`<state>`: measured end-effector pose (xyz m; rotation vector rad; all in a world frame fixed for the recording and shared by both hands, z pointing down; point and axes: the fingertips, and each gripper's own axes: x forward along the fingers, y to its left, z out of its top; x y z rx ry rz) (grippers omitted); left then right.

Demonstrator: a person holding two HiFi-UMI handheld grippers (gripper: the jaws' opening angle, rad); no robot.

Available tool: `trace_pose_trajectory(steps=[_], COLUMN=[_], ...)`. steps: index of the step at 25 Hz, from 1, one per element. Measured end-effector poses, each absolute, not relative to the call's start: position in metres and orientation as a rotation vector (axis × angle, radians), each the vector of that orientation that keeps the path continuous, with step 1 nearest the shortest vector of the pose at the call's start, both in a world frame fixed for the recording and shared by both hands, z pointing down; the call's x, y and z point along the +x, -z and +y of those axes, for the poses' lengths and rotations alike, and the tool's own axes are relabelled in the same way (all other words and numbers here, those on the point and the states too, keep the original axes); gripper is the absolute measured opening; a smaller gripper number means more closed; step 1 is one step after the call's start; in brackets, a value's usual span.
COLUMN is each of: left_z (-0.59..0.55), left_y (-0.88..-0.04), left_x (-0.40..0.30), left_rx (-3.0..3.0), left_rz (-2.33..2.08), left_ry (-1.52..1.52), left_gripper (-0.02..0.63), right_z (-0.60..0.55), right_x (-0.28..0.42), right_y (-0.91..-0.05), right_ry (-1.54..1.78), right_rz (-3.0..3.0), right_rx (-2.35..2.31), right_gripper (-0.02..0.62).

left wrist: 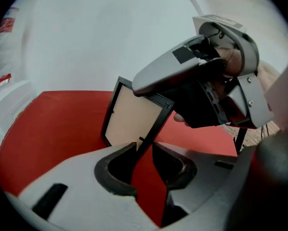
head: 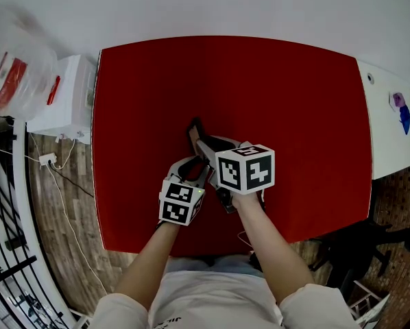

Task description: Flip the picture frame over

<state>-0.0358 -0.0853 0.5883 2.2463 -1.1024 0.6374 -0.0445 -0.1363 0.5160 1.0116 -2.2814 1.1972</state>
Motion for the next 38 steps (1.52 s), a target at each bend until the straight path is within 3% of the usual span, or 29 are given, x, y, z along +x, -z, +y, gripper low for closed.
trace_pose_trajectory(steps=[10,14,38], left_z=[-0.089,-0.099,-0.109], left_y=[-0.586,-0.597,-0.637], left_x=[-0.047,-0.058,-0.04], left_rx=[2.168,2.126,2.099], left_rz=[-1.158,-1.214,-1.195], left_ry=[-0.555,-0.584,-0.759], left_gripper=[0.09,0.006,0.006], right_z=[-0.145,-0.148,-0.155], right_x=[0.005,0.016,0.066], right_y=[-0.534,-0.541,-0.609], right_ry=[-1.263,-1.228,-0.923], right_rz=[-2.221,-2.2,-1.994], right_rx=[1.151,1.197,1.285], right_gripper=[0.069,0.071,0.081])
